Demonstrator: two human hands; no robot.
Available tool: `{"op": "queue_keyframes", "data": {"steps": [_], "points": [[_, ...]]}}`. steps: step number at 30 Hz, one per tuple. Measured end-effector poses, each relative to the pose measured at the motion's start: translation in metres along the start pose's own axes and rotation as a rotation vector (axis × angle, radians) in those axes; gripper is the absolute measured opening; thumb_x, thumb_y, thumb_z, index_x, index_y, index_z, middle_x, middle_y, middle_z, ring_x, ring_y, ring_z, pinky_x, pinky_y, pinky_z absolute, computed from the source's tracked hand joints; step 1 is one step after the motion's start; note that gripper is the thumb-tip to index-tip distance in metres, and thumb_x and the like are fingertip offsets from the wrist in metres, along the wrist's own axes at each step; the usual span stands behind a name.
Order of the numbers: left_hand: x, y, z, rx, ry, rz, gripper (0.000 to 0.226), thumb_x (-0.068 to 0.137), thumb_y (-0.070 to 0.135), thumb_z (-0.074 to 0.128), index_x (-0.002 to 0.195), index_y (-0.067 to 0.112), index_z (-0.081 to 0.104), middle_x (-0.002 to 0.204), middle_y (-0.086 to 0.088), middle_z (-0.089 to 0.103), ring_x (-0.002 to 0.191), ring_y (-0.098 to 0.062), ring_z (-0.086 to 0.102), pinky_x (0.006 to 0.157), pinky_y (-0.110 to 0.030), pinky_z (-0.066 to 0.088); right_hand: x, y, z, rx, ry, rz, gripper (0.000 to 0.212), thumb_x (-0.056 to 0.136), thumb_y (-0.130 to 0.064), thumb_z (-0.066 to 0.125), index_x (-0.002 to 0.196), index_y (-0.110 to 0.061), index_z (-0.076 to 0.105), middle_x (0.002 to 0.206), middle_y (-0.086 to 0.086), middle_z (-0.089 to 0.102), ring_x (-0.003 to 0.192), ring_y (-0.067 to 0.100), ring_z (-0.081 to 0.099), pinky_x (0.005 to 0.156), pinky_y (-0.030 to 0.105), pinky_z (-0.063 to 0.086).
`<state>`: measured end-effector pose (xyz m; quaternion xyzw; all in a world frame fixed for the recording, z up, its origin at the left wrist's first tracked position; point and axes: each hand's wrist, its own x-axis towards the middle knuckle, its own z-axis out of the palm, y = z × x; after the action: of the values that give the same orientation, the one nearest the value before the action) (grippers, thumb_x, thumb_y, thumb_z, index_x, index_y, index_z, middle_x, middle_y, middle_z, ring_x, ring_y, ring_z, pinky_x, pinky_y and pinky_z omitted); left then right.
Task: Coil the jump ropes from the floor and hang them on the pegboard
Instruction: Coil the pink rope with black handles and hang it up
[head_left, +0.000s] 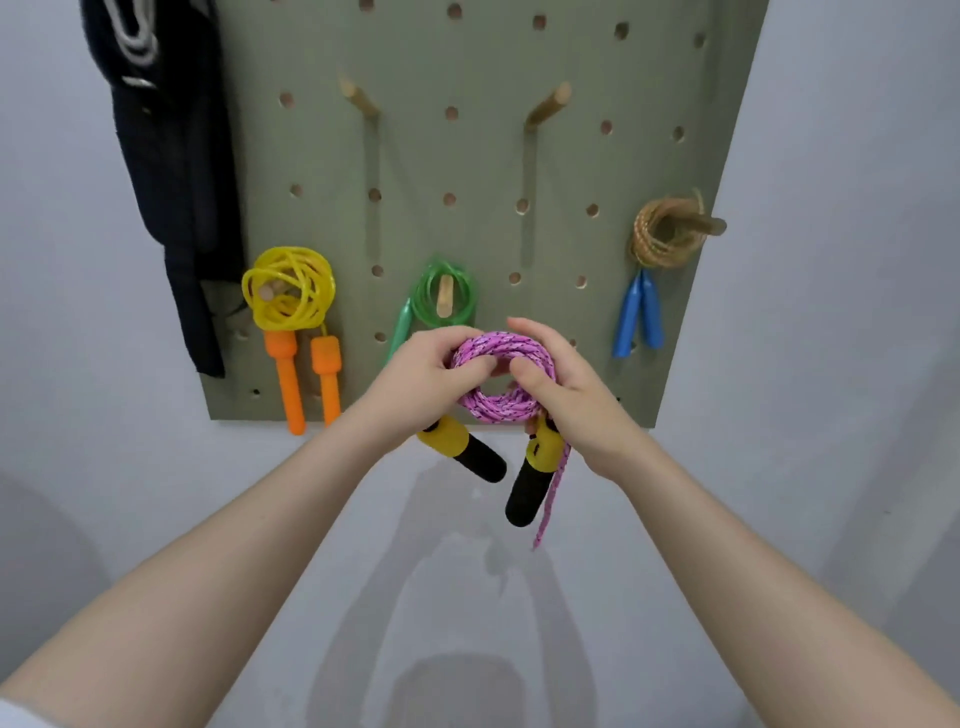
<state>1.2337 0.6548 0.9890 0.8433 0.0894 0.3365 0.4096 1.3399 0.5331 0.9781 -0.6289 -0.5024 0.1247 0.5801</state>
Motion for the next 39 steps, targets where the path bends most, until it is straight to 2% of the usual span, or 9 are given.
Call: {"op": "queue_keyframes", "data": {"steps": [5,8,12,19,24,27,29,33,39], "points": [[0.047,0.022,-0.02,-0.118,0.032,0.11,0.016,0.088,0.016,0.061,0.1,0.023,0.052,0.076,-0.013,0.061,0.066,-0.017,0.053,0.067,-0.031,0.044,0.047,-0.024,-0.01,0.114,0.19,-0.173,0.021,0.094,-0.013,0.051,0.114,-0.019,0.051,0.072,-0.004,0.056,0.062,0.003,0.053,0.058,0.018,0.045],[0.077,0.045,-0.031,-0.061,0.01,0.224,0.013,0.088,0.021,0.06,0.098,0.022,0.052,0.07,-0.005,0.057,0.062,-0.015,0.049,0.065,-0.03,0.042,0.066,-0.05,-0.031,0.044,0.264,-0.266,0.016,0.093,-0.014,0.053,0.105,-0.024,0.051,0.067,-0.005,0.055,0.059,0.008,0.052,0.053,0.023,0.043],[0.113,0.079,-0.045,-0.025,0.1,0.389,0.013,0.087,0.025,0.061,0.097,0.028,0.054,0.078,-0.017,0.063,0.061,-0.016,0.052,0.065,-0.03,0.044,0.093,-0.093,-0.057,-0.098,0.34,-0.408,0.014,0.092,-0.022,0.055,0.1,-0.031,0.048,0.068,0.004,0.056,0.06,0.023,0.054,0.056,0.038,0.046],[0.169,0.092,-0.048,0.049,0.254,0.414,0.012,0.09,0.025,0.057,0.101,0.021,0.058,0.072,-0.001,0.062,0.058,-0.011,0.052,0.055,-0.022,0.04,0.155,-0.107,-0.077,-0.288,0.45,-0.39,0.011,0.094,-0.029,0.049,0.103,-0.022,0.047,0.067,-0.008,0.055,0.057,0.008,0.051,0.057,0.029,0.04],[0.212,0.066,-0.036,0.27,0.33,0.328,0.02,0.093,0.025,0.05,0.11,0.017,0.057,0.093,-0.004,0.064,0.091,-0.024,0.058,0.078,-0.033,0.046,0.197,-0.085,-0.079,-0.417,0.468,-0.261,0.011,0.096,-0.022,0.043,0.106,-0.018,0.045,0.089,-0.003,0.059,0.078,0.015,0.054,0.061,0.026,0.036],[0.225,0.047,-0.03,0.665,0.528,0.377,0.03,0.094,0.031,0.042,0.117,0.019,0.057,0.117,-0.007,0.057,0.114,-0.031,0.044,0.092,-0.039,0.03,0.209,-0.072,-0.069,-0.644,0.602,-0.221,0.019,0.094,-0.014,0.039,0.111,-0.016,0.048,0.106,0.003,0.057,0.097,0.025,0.053,0.068,0.031,0.039],[0.228,0.043,-0.026,0.73,0.583,0.405,0.035,0.094,0.03,0.041,0.126,0.023,0.053,0.14,-0.008,0.041,0.13,-0.032,0.031,0.1,-0.043,0.02,0.216,-0.06,-0.061,-0.889,0.765,-0.288,0.023,0.094,-0.016,0.042,0.115,-0.013,0.051,0.119,0.01,0.052,0.105,0.033,0.048,0.075,0.04,0.045],[0.233,0.04,-0.02,0.836,0.47,0.317,0.05,0.1,0.029,0.027,0.147,0.037,0.011,0.158,0.003,-0.005,0.145,-0.021,-0.007,0.112,-0.047,-0.007,0.224,-0.047,-0.052,-0.964,0.814,-0.219,0.042,0.095,-0.028,0.04,0.135,-0.015,0.039,0.153,0.007,0.022,0.135,0.032,0.023,0.104,0.043,0.025],[0.22,0.041,-0.032,0.753,0.196,0.3,0.065,0.096,0.026,0.031,0.149,0.02,-0.006,0.157,0.005,-0.016,0.143,-0.019,-0.02,0.11,-0.045,-0.018,0.203,-0.049,-0.047,-0.952,0.524,-0.108,0.063,0.098,-0.03,0.03,0.15,-0.015,-0.002,0.158,0.002,-0.01,0.145,0.024,-0.008,0.118,0.042,0.004]]}}
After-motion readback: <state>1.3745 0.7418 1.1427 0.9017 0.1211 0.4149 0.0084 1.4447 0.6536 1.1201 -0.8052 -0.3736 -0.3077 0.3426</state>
